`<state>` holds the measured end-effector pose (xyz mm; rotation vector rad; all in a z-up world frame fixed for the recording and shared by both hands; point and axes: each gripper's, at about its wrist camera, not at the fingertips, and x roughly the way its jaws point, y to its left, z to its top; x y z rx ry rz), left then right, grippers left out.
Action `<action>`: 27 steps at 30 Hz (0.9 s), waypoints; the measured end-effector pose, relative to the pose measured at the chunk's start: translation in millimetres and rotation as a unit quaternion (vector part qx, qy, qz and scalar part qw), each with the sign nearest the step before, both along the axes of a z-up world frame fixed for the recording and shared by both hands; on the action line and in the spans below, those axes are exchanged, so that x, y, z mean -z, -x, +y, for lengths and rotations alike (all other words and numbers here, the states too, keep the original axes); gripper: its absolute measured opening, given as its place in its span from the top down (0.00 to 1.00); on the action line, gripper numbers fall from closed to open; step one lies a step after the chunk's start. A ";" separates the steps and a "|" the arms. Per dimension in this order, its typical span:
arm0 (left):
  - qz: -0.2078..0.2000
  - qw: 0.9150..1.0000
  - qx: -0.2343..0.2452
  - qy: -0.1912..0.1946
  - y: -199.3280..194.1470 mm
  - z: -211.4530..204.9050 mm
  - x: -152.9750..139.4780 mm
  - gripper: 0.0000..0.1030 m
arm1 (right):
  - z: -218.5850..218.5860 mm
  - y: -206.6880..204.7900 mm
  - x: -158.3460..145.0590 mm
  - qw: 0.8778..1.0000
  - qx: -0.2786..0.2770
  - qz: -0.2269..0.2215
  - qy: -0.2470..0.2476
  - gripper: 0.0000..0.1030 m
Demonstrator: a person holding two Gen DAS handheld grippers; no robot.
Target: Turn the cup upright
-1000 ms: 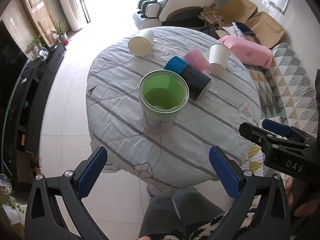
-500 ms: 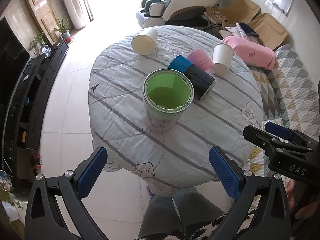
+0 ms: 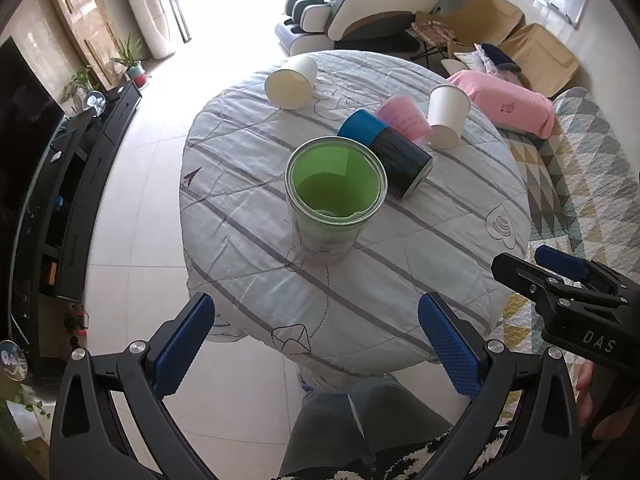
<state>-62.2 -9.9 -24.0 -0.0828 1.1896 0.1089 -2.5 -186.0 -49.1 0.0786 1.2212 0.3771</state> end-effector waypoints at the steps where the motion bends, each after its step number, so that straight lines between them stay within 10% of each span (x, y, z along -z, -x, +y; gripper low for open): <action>1: 0.000 1.000 0.000 -0.001 0.0 -0.2 -0.3 0.00 | -1.3 -0.3 0.0 1.000 0.001 0.000 0.000 0.19; 27: -0.005 1.000 -0.004 -0.008 2.3 -0.1 -4.9 0.00 | -9.9 2.2 -4.1 1.000 0.000 -0.006 -0.005 0.19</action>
